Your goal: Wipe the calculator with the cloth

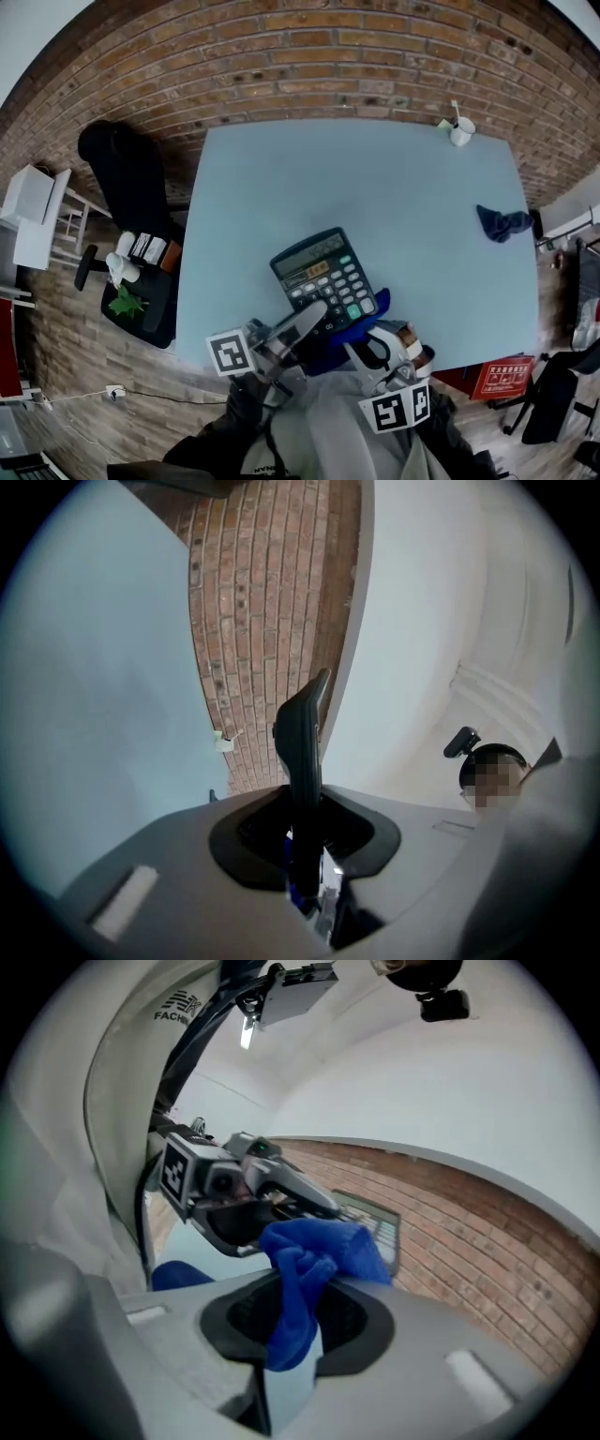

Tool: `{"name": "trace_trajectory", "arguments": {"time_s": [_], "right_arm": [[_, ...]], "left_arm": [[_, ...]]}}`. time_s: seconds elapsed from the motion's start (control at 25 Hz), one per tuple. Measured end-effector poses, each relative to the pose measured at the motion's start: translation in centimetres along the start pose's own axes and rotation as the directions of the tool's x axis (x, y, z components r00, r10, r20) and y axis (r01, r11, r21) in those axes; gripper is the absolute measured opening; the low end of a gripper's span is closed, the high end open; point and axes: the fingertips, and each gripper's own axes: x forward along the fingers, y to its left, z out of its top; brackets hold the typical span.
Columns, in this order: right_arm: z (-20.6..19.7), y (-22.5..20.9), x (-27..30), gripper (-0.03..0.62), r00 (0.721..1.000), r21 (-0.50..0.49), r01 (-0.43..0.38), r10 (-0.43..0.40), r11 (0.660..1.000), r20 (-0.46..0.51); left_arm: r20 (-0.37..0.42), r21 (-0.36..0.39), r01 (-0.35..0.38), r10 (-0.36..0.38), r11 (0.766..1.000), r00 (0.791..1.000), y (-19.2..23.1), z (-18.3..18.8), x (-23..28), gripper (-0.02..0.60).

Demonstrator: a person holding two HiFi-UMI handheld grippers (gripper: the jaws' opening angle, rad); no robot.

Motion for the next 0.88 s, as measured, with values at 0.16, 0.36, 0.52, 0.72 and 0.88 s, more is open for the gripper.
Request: {"name": "trace_trajectory", "arguments": {"time_s": [0.16,0.36,0.52,0.72,0.88], "right_arm": [[-1.3,-5.3,-1.5,0.087,0.980,0.019,0.194,-0.195,0.981,0.039],[-0.1,-3.4,-2.8,0.087,0.943,-0.216,0.315,-0.279,0.924,0.181],[0.8,-1.1,-2.8,0.087,0.896,-0.447,0.439,-0.342,0.780,0.283],[-0.4,-4.7,-2.8,0.087,0.832,-0.504,0.554,-0.456,0.662,0.316],[-0.2,-4.5,-2.7,0.087,0.818,-0.579,0.574,-0.431,0.579,0.381]], "left_arm": [[-0.039,-0.031,0.077,-0.078,0.997,0.996,-1.2,-0.8,0.6,0.078],[-0.095,-0.090,0.141,-0.150,0.986,0.984,-1.0,-2.2,0.3,0.077],[-0.157,-0.108,0.148,-0.164,0.983,0.974,-1.3,-3.3,0.5,0.078],[-0.236,-0.099,0.139,-0.159,0.985,0.959,-2.7,-4.6,1.4,0.078],[-0.276,-0.123,0.147,-0.176,0.981,0.945,-2.9,-5.4,1.5,0.078]]}}
